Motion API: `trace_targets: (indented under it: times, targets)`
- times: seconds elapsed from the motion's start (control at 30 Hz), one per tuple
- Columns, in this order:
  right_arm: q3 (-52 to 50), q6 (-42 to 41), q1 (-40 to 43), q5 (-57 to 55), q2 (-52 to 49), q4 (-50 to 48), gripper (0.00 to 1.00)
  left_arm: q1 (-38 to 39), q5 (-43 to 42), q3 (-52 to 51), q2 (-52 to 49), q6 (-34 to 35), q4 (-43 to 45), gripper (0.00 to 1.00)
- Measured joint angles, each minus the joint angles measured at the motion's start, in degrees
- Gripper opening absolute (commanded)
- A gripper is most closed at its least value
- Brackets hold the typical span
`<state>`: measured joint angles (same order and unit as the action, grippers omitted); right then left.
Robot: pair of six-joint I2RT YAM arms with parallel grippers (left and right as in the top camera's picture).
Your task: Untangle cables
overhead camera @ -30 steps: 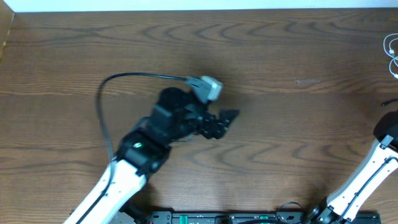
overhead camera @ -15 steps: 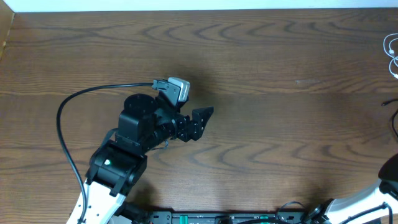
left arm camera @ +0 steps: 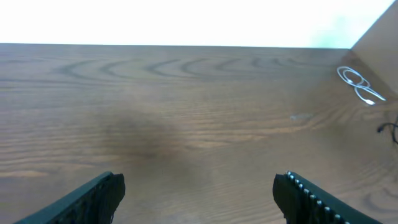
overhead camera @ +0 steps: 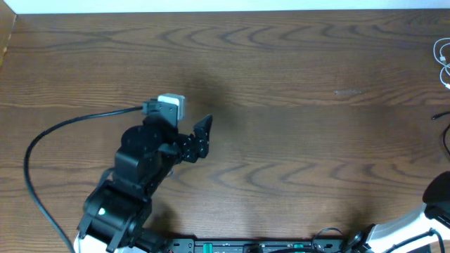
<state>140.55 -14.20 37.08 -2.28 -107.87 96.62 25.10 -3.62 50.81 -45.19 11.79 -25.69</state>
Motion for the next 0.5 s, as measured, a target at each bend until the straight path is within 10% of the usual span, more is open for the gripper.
trace_targets:
  times: [0.5]
  targets:
    - [0.00,8.02,-8.79,3.76,1.05,-0.37,0.99,0.00,2.58,0.00,6.84,-1.36,-5.42,0.98]
